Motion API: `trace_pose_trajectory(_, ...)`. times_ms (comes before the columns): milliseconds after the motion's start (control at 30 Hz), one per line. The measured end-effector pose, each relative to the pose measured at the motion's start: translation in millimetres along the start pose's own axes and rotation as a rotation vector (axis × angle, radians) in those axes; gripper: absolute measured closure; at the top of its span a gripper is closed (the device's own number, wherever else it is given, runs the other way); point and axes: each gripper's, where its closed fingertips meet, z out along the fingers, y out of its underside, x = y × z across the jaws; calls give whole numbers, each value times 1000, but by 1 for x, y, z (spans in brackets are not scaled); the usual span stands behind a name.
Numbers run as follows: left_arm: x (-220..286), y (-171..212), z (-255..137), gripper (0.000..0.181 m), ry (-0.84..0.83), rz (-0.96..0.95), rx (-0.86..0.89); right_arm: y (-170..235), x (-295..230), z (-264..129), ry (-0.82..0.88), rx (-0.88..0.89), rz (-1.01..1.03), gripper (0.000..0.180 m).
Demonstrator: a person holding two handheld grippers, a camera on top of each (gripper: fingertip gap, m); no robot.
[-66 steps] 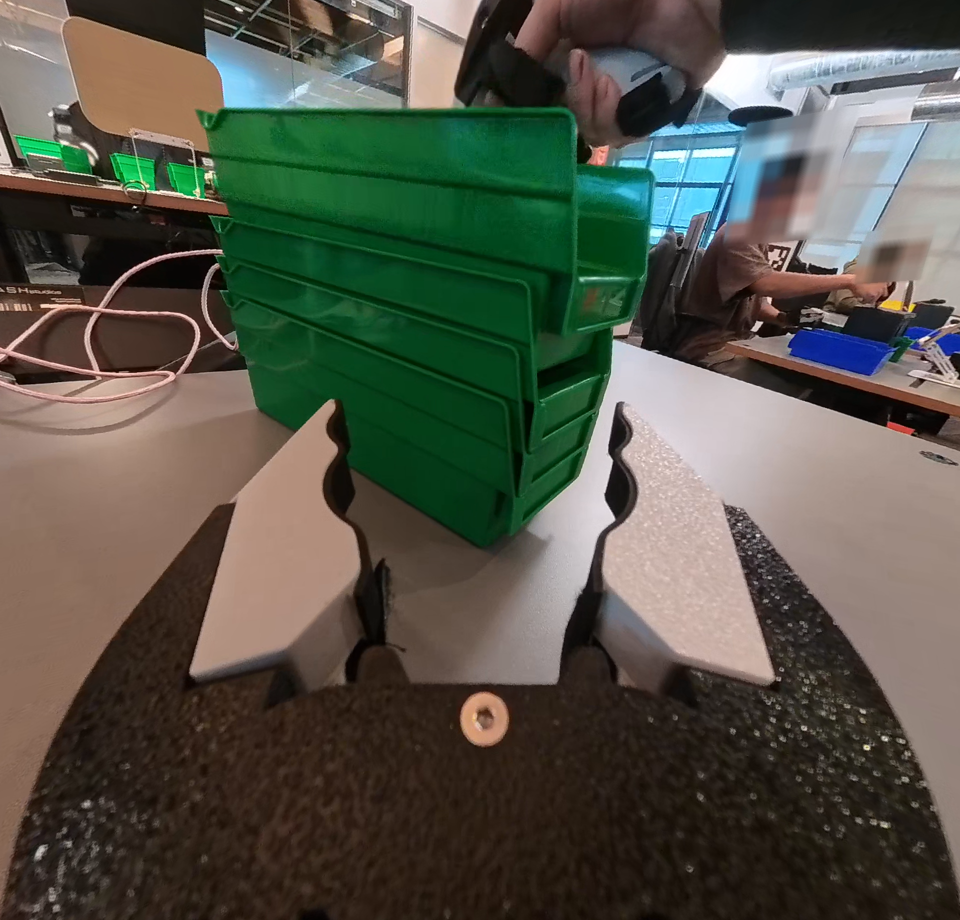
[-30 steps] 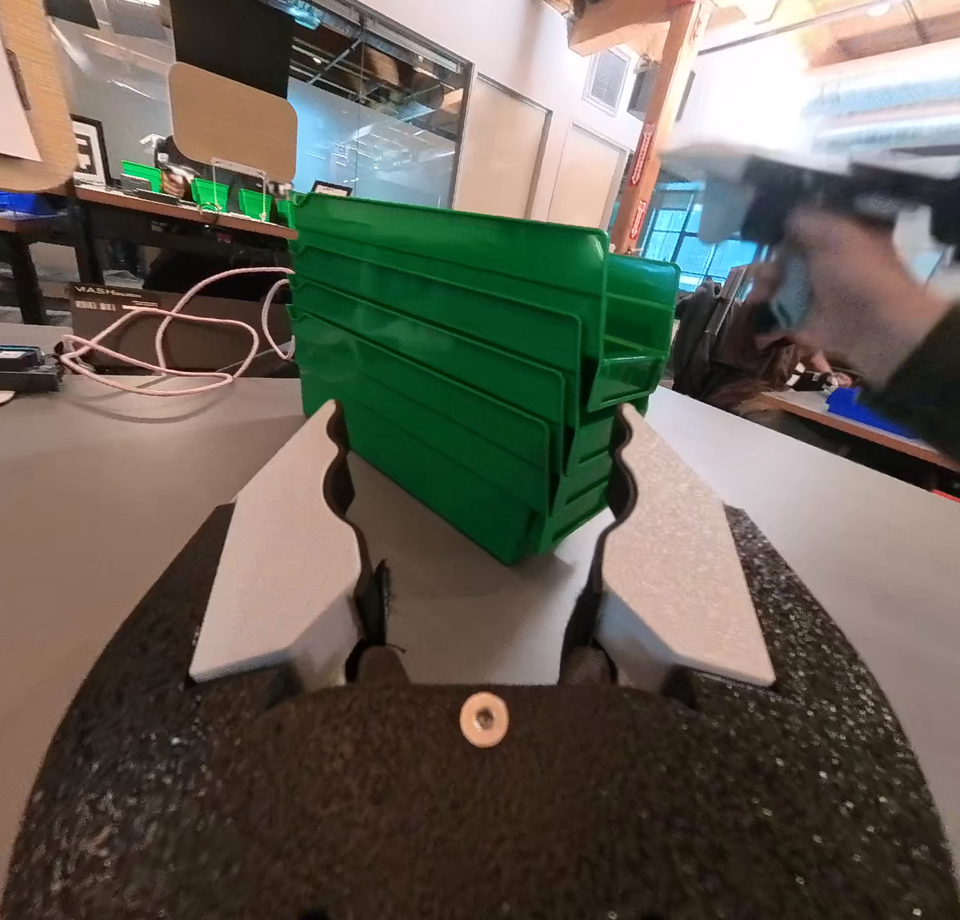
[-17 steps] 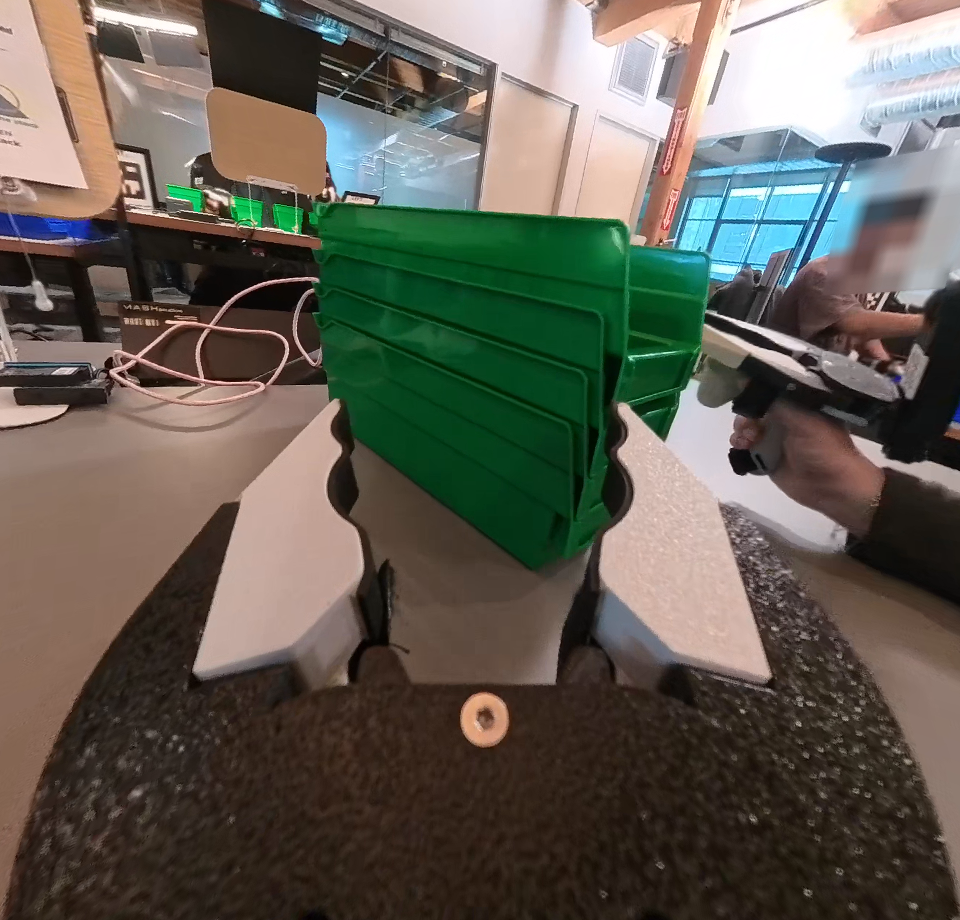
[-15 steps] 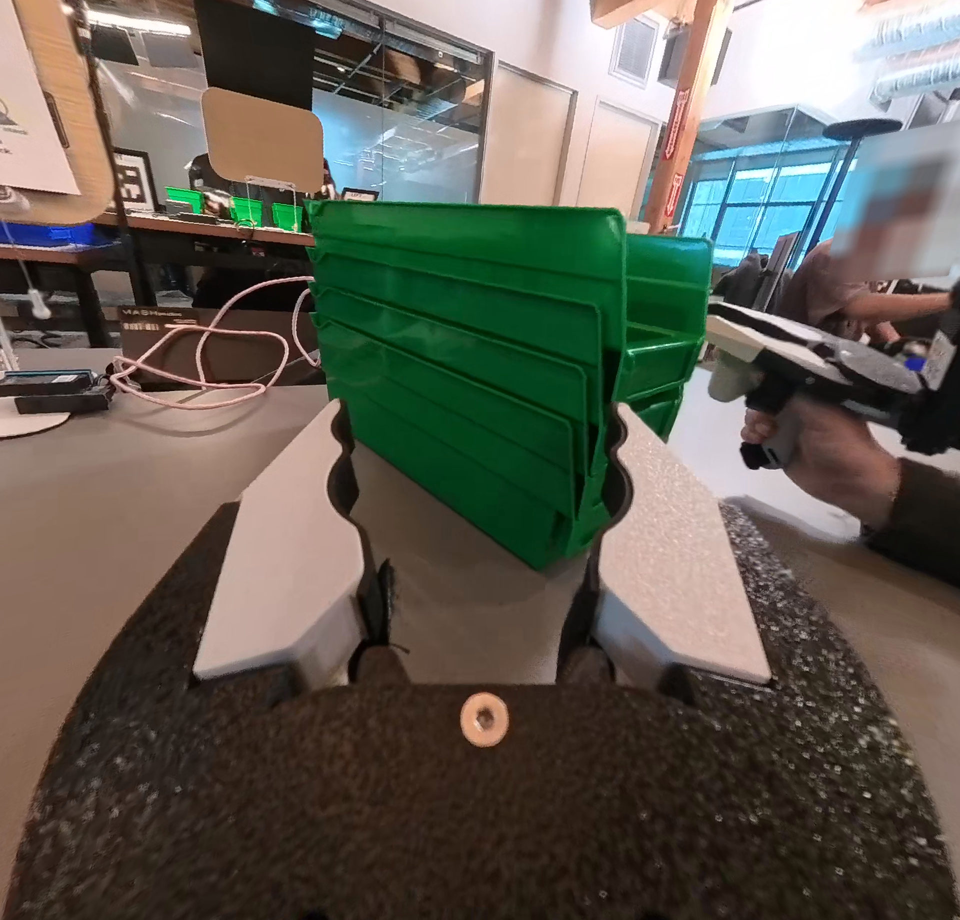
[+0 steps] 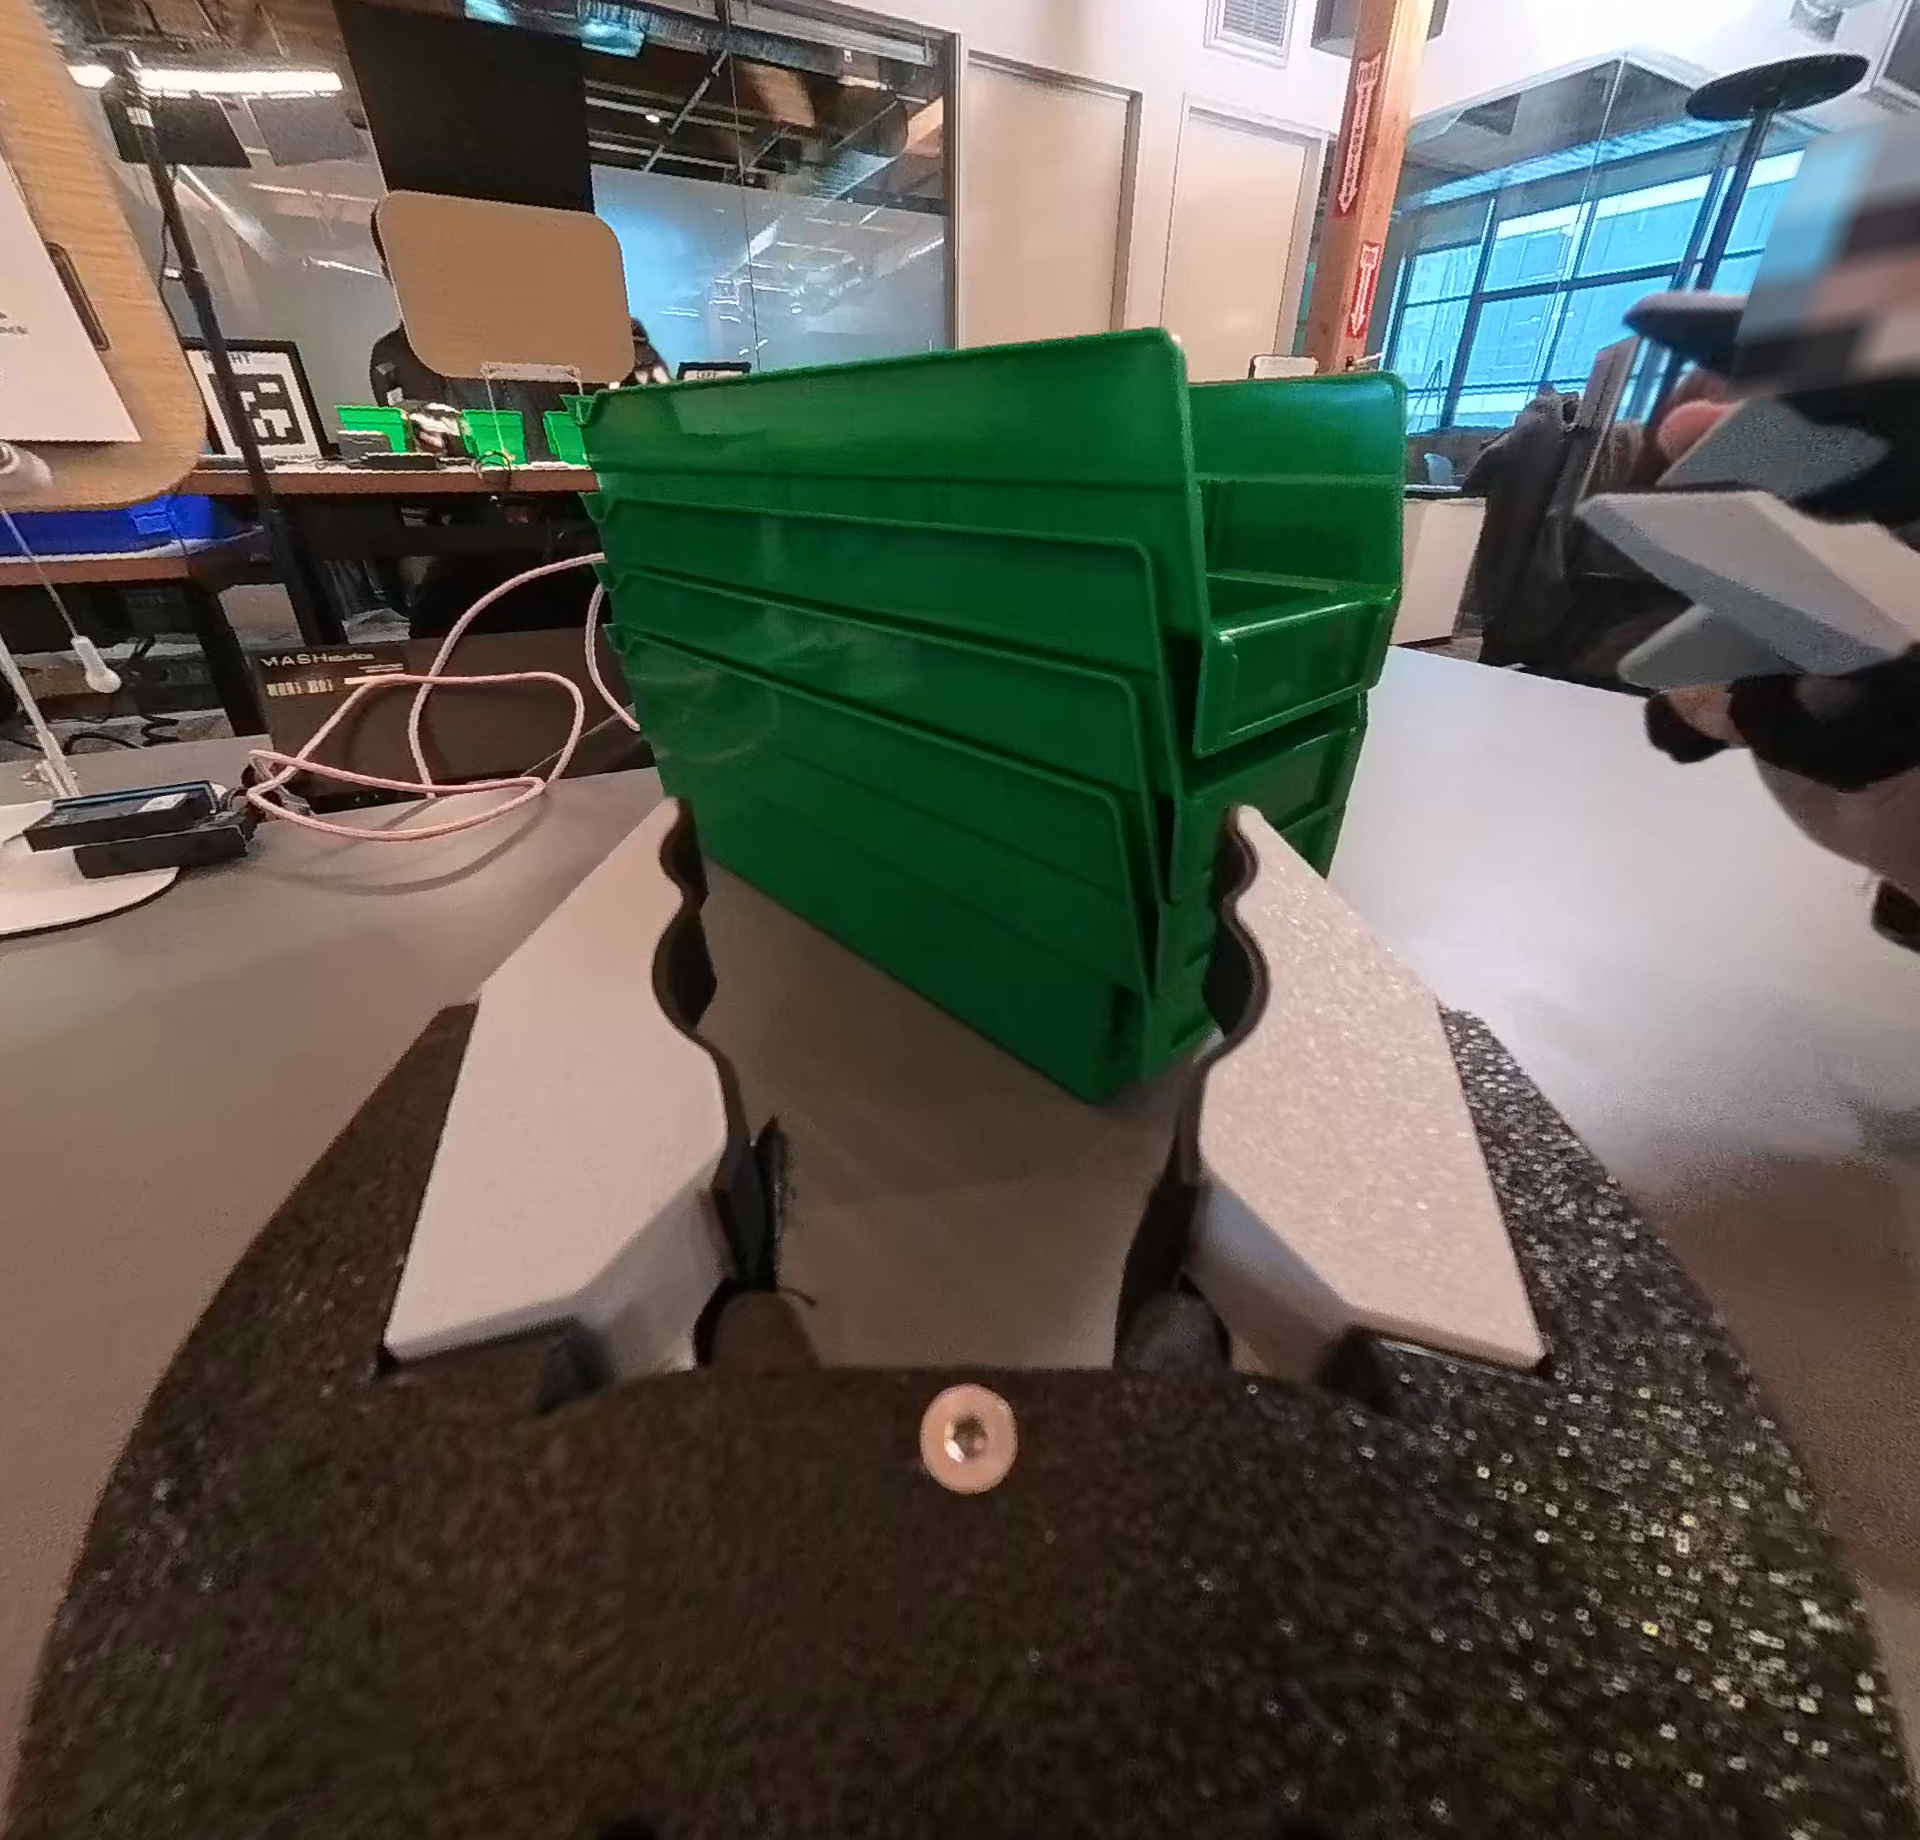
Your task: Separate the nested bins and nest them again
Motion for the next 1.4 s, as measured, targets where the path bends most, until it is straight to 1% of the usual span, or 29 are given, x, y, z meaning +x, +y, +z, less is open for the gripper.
trace_pose_trajectory(67, 1, 0, 0, 85, 4, 1, 1, -10, -15, 8, -72, -5, -47, 135)
trace_pose_trajectory(133, 2, 0, 0, 85, 5, 4, 3, -10, -18, 17, -99, -62, -82, 135)
trace_pose_trajectory(200, 2, 0, 0, 85, 4, 3, 4, -10, -10, 26, -109, -121, -51, 133)
trace_pose_trajectory(267, 1, 0, 1, 85, 5, -3, 3, -9, 9, 38, -104, -191, 52, 128)
trace_pose_trajectory(333, 2, 0, 1, 85, 10, -5, 3, -3, 36, 55, -80, -285, 219, 116)
trace_pose_trajectory(367, 3, 0, 1, 85, 11, -5, 4, 1, 48, 66, -77, -337, 324, 107)
trace_pose_trajectory(400, 3, -1, 1, 85, 12, -4, 5, 5, 56, 78, -100, -384, 437, 91)
trace_pose_trajectory(433, 3, -1, 1, 85, 12, -4, 5, 8, 60, 90, -136, -433, 553, 84)
trace_pose_trajectory(467, 3, -1, 1, 85, 13, -5, 6, 13, 62, 104, -174, -489, 657, 73)
trace_pose_trajectory(500, 3, -1, 1, 85, 15, -8, 7, 19, 61, 117, -215, -554, 735, 64)
trace_pose_trajectory(567, 3, -2, 1, 85, 18, -14, 10, 39, 53, 137, -289, -735, 826, 51)
trace_pose_trajectory(600, 3, -2, 1, 85, 19, -17, 12, 50, 45, 144, -325, -833, 864, 47)
trace_pose_trajectory(733, 4, -3, 1, 85, 27, -25, 15, 85, 10, 150, -444, -1208, 1012, 31)
trace_pose_trajectory(833, 5, -3, 1, 85, 33, -27, 17, 111, 2, 147, -411, -1412, 984, 30)
trace_pose_trajectory(900, 6, -4, 0, 85, 39, -33, 21, 117, -4, 147, -405, -1493, 1001, 33)
trace_pose_trajectory(1000, 7, -5, 0, 85, 49, -45, 27, 121, -7, 144, -402, -1592, 972, 39)
trace_pose_trajectory(1033, 8, -6, 0, 85, 53, -52, 29, 119, -8, 145, -407, -1611, 979, 45)
trace_pose_trajectory(1100, 8, -7, 0, 85, 61, -63, 34, 117, -8, 144, -410, -1646, 972, 49)
trace_pose_trajectory(1333, 9, -8, 2, 85, 75, -86, 36, 119, -8, 142, -372, -1714, 987, 50)
trace_pose_trajectory(1400, 9, -8, 2, 85, 75, -88, 37, 118, -9, 141, -375, -1724, 1007, 53)
